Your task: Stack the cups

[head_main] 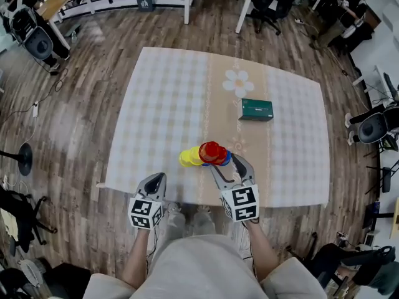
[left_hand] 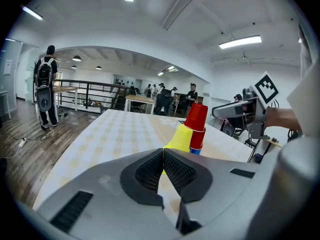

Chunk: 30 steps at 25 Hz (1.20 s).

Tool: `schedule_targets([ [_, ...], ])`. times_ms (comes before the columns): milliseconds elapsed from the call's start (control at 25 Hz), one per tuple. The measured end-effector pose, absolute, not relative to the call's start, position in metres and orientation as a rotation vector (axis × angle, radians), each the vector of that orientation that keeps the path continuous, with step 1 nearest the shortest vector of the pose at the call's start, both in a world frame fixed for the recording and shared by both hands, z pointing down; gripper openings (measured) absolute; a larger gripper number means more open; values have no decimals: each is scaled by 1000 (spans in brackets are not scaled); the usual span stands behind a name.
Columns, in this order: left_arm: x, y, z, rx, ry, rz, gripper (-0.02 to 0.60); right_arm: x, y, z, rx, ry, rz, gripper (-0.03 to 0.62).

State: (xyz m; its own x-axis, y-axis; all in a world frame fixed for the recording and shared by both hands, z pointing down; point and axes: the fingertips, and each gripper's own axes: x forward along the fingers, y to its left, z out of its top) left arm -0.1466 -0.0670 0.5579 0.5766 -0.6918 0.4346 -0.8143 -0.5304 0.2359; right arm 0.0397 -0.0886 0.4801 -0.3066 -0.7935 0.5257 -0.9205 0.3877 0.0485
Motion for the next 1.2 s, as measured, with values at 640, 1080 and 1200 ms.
schedule_targets([
  [640,-113,-76,544,2476,-1139,412,12,129,-31,551,1755,-2004,605,2],
  [1080,-116,-105,494,2503,-1198,337,12,139,-60,486,1823,-2110,401,2],
  [1200,-118,-121,473,2533,-1227,314,12,137,-75,461,1843,-2146,312,2],
])
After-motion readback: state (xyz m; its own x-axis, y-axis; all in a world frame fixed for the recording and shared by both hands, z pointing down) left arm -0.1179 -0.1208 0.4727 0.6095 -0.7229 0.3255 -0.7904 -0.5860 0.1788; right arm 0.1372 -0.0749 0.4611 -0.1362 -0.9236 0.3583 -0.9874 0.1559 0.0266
